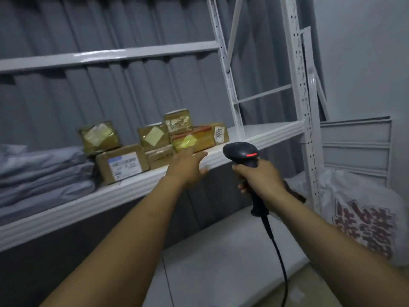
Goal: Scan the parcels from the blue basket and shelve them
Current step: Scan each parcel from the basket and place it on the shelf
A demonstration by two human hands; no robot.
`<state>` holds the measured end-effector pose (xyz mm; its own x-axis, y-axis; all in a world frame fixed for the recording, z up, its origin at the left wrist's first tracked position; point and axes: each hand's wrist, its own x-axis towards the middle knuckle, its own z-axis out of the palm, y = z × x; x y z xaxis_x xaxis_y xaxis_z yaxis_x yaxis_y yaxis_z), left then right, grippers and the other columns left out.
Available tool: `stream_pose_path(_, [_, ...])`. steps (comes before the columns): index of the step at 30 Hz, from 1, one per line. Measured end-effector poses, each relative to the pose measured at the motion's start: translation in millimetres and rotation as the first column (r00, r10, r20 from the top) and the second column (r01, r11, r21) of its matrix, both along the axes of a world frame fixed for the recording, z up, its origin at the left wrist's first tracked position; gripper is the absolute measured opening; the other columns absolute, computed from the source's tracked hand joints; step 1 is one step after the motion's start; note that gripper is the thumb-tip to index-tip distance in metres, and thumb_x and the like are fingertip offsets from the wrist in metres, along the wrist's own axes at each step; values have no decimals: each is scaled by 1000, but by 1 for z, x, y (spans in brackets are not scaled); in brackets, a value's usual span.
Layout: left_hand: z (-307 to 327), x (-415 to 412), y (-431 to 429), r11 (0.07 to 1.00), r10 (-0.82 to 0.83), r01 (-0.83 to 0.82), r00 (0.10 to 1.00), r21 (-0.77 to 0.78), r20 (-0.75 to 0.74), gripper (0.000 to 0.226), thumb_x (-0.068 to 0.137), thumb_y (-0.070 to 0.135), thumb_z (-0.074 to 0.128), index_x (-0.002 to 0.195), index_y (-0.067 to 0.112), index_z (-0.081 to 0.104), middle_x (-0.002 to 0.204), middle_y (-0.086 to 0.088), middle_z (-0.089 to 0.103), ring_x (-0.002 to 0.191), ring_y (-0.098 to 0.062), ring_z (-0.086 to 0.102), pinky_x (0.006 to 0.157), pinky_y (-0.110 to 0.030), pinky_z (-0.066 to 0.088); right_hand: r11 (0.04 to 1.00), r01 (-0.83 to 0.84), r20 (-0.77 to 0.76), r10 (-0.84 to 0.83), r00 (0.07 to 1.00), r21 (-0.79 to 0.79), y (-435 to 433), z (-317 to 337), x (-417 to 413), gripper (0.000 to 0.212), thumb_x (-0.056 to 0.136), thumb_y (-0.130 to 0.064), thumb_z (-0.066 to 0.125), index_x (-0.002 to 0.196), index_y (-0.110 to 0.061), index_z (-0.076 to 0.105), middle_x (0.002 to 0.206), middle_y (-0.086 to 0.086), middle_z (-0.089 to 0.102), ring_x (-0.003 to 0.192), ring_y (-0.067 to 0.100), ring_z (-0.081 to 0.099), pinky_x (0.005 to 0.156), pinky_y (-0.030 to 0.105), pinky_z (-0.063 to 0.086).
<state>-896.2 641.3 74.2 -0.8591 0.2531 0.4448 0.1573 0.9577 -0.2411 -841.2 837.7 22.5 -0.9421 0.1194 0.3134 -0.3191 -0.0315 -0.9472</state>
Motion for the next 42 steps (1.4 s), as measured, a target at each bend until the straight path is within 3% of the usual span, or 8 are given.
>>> stream_pose_path(4, [-55,73,-34,997,2,-11,993,71,122,60,91,45,57,146,30,38,155,-8,27,140,-29,28,112,-43,30,991,-62,51,56,997,120,-32,-30,71,16,83,-23,71,76,-9,66,63,13,66,52,22,64,58,36,56])
stream_pose_path(13, [-225,220,-105,960,6,-113,924,256,382,55,93,41,56,144,28,41,152,-5,34,137,-24,34,111,-38,31,877,-294,291,189,938,380,-86,-141,177,18,85,-27,70,90,-9,66,79,10,72,55,16,66,48,21,51])
stream_pose_path(18, [-343,251,-129,941,-14,-193,796,276,605,57,92,42,57,144,26,42,148,-5,39,133,-24,38,109,-36,35,778,-430,463,204,863,459,-108,-218,176,19,84,-28,71,84,-10,64,69,12,69,58,22,64,63,36,55])
stream_pose_path(21, [-411,271,-139,904,-48,-278,688,324,724,49,90,44,56,137,30,49,140,1,44,126,-20,45,106,-38,39,757,-502,579,204,789,417,-117,-271,174,21,81,-30,73,78,-11,64,63,8,65,53,19,60,65,41,55])
stream_pose_path(24, [-465,288,-144,860,-45,-382,604,339,796,45,90,43,54,133,29,51,138,0,48,127,-22,47,106,-37,39,764,-559,691,215,691,321,-128,-309,172,22,85,-27,69,88,-6,66,65,9,68,56,21,64,52,28,52])
stream_pose_path(33, [-589,295,-121,612,-13,-687,487,392,873,93,76,83,35,143,19,39,137,-7,54,115,-22,55,99,-33,45,750,-614,725,278,631,246,-146,-339,153,19,87,-27,70,89,-9,64,63,7,65,50,15,62,49,27,52])
stream_pose_path(38, [-579,304,-112,498,130,-747,566,440,814,77,72,70,38,139,32,44,150,-16,33,128,-23,44,101,-29,42,743,-622,723,285,630,249,-148,-340,153,17,89,-26,68,87,-11,63,57,3,63,42,9,58,45,23,47])
stream_pose_path(42, [-543,312,-116,307,171,-728,676,613,717,49,80,37,69,127,30,56,157,-17,15,141,-29,25,107,-30,37,733,-630,725,286,627,255,-149,-340,158,17,89,-27,67,86,-11,63,59,4,64,45,10,59,46,22,48])
